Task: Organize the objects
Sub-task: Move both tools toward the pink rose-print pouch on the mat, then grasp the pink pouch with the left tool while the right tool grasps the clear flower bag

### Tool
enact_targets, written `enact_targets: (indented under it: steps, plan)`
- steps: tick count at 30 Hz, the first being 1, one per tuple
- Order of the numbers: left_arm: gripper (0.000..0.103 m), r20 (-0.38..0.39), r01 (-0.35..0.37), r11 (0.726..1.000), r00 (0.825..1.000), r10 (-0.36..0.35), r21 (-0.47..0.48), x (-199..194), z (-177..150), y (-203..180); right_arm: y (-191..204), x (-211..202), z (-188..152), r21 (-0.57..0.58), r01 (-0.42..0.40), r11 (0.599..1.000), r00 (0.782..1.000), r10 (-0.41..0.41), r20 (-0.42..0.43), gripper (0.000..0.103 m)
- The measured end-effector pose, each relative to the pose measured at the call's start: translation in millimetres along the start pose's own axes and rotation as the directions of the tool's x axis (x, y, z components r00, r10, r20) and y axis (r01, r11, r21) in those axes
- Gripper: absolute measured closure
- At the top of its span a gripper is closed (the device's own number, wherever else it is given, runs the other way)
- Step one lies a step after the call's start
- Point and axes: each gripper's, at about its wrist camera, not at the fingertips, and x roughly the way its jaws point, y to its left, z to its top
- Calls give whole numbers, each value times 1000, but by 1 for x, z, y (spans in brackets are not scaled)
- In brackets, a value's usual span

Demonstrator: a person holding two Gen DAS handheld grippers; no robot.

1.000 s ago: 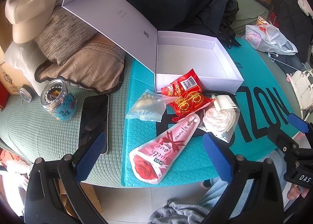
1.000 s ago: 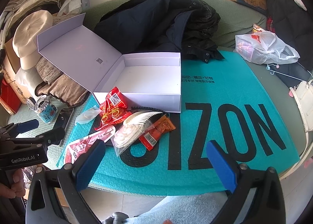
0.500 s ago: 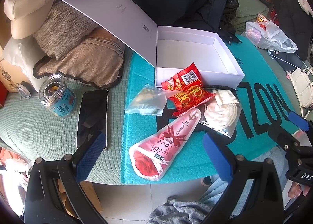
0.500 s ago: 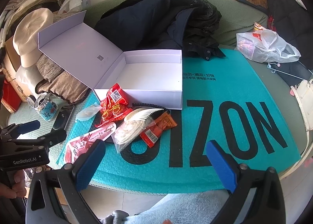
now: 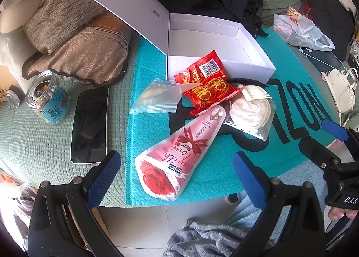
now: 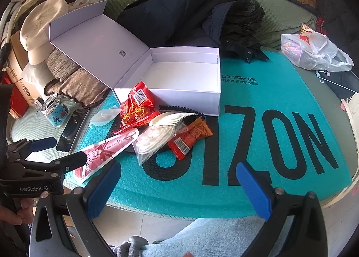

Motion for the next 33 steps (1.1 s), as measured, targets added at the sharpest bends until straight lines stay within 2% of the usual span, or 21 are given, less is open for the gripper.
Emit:
enact_targets:
  steps: [12,22,25,27,33]
  plan:
    - [3,-27,2,990,1000,2,138,33,0,-3,8,27,-8,-19,-45,999,997,44,-59,1]
    - [3,-137,17,980,991,11,200,78,5,-7,5,50,-6,-8,-53,999,993,52,-105,1]
    - [12,-148,41,981,989,-12,192,86,5,-6,2,55,-5,-2,-50,999,992,49,-116,1]
    - [26,-126,44,980,992,-20,193,86,7,-6,0,58,-4,1,-47,999,991,47,-123,1]
    - [47,-90,53,972,995,-33,230,84,7,-10,-6,65,-4,30,-53,998,989,56,-135,1]
